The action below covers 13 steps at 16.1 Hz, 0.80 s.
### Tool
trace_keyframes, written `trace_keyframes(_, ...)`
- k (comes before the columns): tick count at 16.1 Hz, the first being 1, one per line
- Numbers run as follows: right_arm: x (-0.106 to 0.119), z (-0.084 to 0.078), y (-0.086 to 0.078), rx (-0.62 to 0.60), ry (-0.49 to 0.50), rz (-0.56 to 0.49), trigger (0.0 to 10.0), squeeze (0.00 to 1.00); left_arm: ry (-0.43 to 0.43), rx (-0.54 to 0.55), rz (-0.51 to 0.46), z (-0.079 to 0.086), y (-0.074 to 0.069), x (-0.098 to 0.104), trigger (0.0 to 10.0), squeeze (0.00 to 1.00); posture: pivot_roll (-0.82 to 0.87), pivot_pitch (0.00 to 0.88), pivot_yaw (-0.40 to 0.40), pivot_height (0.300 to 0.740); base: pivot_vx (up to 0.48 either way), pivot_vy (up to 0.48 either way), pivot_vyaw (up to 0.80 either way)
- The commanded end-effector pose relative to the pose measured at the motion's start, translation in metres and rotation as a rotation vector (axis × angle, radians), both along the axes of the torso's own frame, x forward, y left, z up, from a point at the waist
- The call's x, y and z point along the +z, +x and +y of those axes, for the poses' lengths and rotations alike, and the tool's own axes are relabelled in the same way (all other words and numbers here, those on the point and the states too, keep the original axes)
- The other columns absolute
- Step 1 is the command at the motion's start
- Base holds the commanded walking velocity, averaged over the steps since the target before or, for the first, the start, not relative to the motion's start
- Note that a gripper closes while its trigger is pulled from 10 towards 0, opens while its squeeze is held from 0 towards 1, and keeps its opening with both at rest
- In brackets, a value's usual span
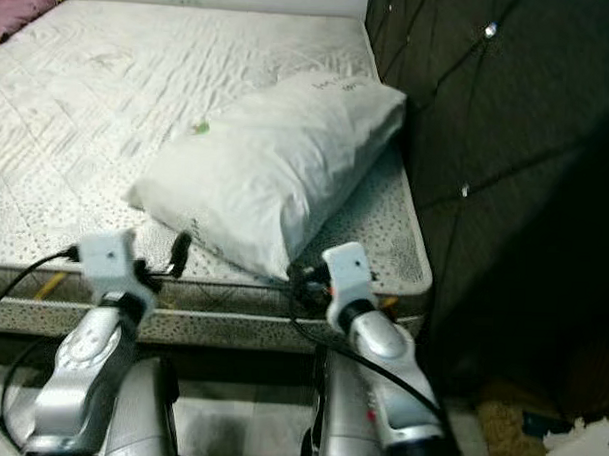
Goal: Clean up the room
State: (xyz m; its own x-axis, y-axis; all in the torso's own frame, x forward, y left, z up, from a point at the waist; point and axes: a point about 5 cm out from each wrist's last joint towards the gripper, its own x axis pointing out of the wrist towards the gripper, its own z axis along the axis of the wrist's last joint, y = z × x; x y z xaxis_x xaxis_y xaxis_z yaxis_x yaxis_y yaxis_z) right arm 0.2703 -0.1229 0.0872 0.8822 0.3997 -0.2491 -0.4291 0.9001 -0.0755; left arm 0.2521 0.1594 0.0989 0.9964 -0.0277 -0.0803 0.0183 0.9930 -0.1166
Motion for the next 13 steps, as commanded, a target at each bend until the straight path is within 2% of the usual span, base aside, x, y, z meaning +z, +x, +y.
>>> trace_keyframes(1,0.006,-0.003,0.001,0.021,-0.013,-0.008,10.0,0.0,-0.002,0.021,0.004,0.011,-0.003,0.003,10.0,0.0,0.04,0.056,-0.008,0.499,0.0,0.0,0.0)
trace_keyframes(3,0.009,-0.003,-0.001,0.06,0.001,0.037,10.0,0.0,0.027,0.044,0.021,0.022,-0.008,0.002,10.0,0.0,0.04,0.06,-0.002,0.499,0.0,0.0,0.0)
trace_keyframes(4,0.012,0.004,-0.001,0.104,0.01,0.059,10.0,0.0,0.034,0.04,0.026,0.023,-0.008,0.002,10.0,0.0,0.04,0.062,0.002,0.499,0.0,0.0,0.0)
trace_keyframes(5,0.012,0.009,-0.002,0.138,0.006,0.075,10.0,0.0,0.038,0.034,0.029,0.023,-0.008,0.002,10.0,0.0,0.04,0.061,0.003,0.499,0.0,0.0,0.0)
trace_keyframes(7,0.022,0.024,0.001,0.191,0.059,0.065,10.0,0.0,0.034,0.015,0.03,0.018,-0.007,0.004,10.0,0.0,0.05,0.059,0.005,0.499,0.0,0.0,0.0)
trace_keyframes(8,0.025,0.027,0.001,0.213,0.067,0.067,10.0,0.0,0.032,0.011,0.03,0.017,-0.007,0.005,10.0,0.0,0.05,0.059,0.005,0.499,0.0,0.0,0.0)
trace_keyframes(9,0.033,0.031,0.002,0.233,0.156,0.114,10.0,0.0,0.028,0.006,0.032,0.016,-0.006,0.006,10.0,0.0,0.05,0.055,0.005,0.499,0.0,0.0,0.0)
trace_keyframes(13,0.04,0.039,0.007,0.25,0.209,0.155,10.0,0.0,0.027,0.001,0.036,0.015,-0.003,0.006,10.0,0.0,0.05,0.046,0.004,0.499,0.0,0.0,0.0)
